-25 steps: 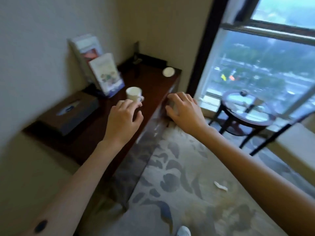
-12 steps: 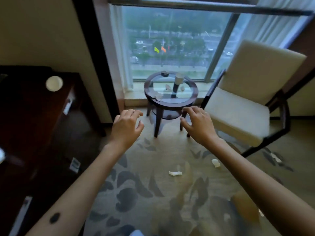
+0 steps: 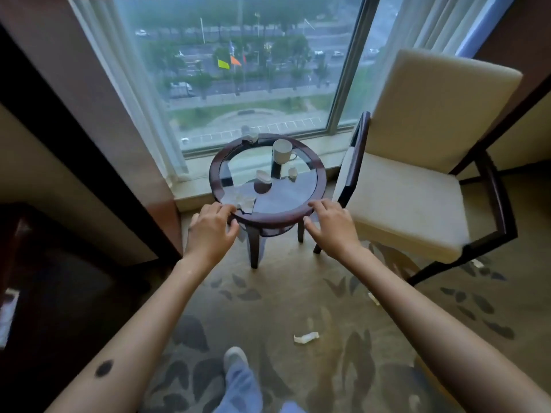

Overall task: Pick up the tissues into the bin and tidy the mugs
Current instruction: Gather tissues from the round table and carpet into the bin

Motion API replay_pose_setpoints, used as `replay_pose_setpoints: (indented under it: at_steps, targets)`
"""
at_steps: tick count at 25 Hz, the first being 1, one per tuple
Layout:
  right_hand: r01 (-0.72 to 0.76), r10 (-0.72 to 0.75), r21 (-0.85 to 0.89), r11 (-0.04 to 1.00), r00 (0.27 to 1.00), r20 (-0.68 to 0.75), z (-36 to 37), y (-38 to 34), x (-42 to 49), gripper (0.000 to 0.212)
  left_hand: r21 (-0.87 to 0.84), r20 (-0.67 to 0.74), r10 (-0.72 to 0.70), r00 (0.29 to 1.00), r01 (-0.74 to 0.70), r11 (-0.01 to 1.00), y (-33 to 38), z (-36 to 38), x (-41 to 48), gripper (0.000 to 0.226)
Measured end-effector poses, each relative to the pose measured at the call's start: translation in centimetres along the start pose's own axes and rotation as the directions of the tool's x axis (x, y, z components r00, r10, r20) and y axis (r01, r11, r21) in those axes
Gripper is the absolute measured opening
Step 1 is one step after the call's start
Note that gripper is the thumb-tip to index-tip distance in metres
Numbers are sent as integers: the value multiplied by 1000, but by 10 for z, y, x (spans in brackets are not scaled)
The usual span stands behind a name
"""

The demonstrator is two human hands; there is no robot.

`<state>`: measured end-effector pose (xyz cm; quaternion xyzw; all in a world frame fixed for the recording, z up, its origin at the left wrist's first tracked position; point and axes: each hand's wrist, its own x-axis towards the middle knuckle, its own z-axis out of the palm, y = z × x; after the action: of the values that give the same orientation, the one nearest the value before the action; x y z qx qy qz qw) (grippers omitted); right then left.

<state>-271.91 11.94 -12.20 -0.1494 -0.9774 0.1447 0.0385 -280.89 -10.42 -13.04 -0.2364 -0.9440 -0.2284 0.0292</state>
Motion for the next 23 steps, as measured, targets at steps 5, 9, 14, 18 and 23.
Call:
replay_pose_setpoints:
  at_steps: [5,9,14,18,23]
  targets:
    - [-37,36,15,999,996,81,47,3,118,45,11,93,-29,995,28,1000,-44,49,106,31]
    - [-28,28,-1,1000,992,120,87,21,206,45,9,145,-36,989,35,999,-68,98,172,30]
    - [-48,54,-39,998,981,184,142,56,296,43,9,186,-135,973,135,991,-98,164,233,32]
    - [-109,137,-115,987,952,275,182,86,336,44,9,291,-198,936,204,979,-117,213,249,37]
    - [-161,197,-143,976,937,290,223,102,376,44,85,429,-257,866,245,966,-144,253,247,50]
